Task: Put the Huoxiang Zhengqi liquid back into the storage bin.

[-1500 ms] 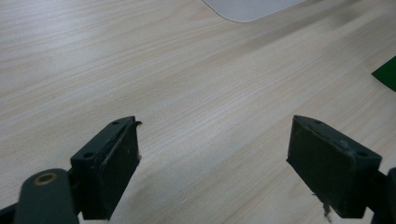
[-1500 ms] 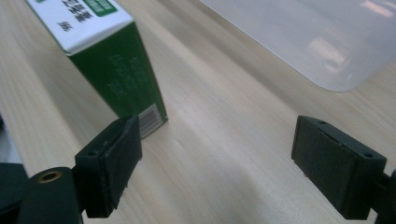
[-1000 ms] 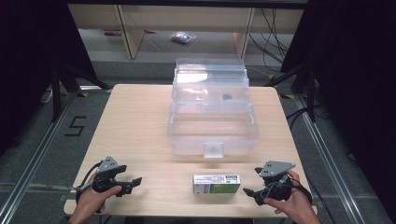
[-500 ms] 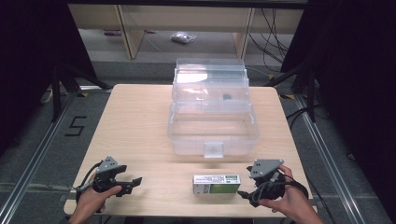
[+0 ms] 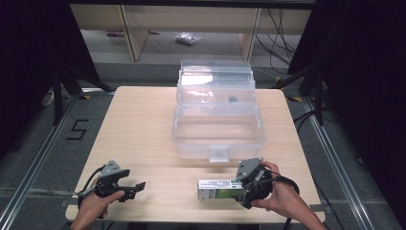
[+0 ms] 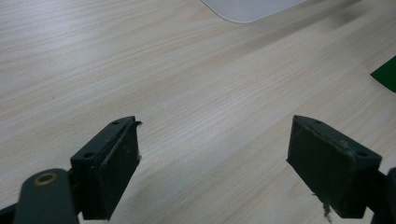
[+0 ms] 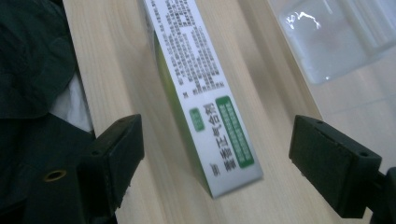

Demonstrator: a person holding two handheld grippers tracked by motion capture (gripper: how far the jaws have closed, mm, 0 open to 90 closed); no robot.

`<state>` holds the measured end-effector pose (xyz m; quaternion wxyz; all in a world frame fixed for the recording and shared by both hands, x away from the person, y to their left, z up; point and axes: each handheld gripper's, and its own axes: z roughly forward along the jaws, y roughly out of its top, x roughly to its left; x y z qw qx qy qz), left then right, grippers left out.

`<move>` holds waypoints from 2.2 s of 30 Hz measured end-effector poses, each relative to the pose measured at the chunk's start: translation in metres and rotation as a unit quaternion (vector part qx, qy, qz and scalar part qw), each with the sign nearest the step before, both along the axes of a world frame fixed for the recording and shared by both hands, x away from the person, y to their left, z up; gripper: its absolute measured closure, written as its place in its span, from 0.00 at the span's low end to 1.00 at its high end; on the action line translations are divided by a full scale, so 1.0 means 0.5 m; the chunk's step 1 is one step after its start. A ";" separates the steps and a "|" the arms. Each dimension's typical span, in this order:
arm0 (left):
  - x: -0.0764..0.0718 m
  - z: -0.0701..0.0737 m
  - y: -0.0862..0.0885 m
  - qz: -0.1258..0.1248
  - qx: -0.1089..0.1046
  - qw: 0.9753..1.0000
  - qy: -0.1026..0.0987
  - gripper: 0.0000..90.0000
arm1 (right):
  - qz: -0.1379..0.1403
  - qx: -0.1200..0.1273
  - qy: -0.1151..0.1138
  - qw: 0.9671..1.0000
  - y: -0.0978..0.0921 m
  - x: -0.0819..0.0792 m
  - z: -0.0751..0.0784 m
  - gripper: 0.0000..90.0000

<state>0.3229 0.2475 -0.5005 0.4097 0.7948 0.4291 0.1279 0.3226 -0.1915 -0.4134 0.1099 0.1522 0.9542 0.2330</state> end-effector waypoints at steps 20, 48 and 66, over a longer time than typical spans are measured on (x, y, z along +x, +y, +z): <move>-0.001 -0.003 -0.006 0.012 -0.024 1.000 -0.005 0.18 | 0.043 -0.100 0.030 0.994 0.094 0.024 -0.013 0.31; -0.001 -0.002 -0.005 0.012 -0.022 1.000 -0.004 0.18 | 0.100 -0.161 0.081 0.978 0.139 0.062 -0.042 0.48; -0.002 -0.001 -0.005 0.014 -0.018 1.000 -0.007 0.18 | 0.146 -0.193 0.075 0.967 0.160 0.073 -0.053 0.69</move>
